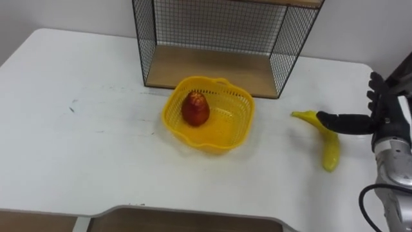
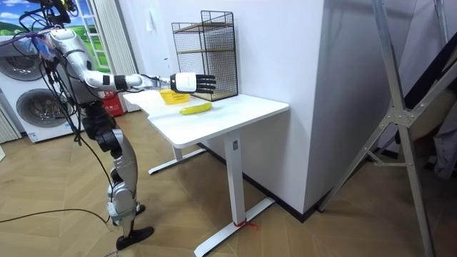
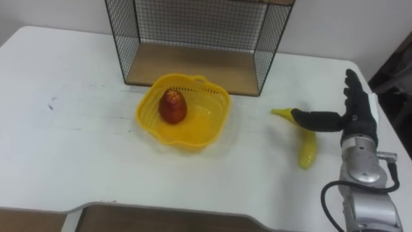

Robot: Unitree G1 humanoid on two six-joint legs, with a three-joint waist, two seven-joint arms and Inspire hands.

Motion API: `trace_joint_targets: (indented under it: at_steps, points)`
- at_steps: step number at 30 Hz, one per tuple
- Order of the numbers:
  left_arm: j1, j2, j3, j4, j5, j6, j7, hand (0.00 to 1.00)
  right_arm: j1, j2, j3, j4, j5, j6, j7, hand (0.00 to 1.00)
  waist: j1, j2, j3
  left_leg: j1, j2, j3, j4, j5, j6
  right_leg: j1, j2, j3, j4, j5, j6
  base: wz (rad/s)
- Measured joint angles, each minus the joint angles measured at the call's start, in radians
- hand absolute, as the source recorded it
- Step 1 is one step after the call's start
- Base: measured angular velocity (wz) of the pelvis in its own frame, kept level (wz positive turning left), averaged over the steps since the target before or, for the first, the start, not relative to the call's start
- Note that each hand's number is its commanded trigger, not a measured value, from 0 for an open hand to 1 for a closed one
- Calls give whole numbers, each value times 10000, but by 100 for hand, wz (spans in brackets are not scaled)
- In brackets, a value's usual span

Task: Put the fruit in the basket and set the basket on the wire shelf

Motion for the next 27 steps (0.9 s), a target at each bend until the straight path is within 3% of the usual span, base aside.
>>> trace_joint_targets:
  at_steps: [10,21,27]
  points:
    - [28,6,18,11,0,26,3,0,-28,0,3,352,11,0,180,0,11,10,1,42,-3,-35,-13,1,0,71,2,-50,-32,0,0,1]
    - [142,3,206,63,4,200,-9,0,-53,1,21,1627,-32,104,533,0,39,214,-6,35,1,-21,-15,6,-9,89,5,-49,-9,-1,0,0]
    - [176,2,214,66,7,254,-13,0,-53,1,21,1641,-37,181,669,0,43,87,-10,40,1,-24,3,14,-17,87,4,-55,-9,-1,-2,0]
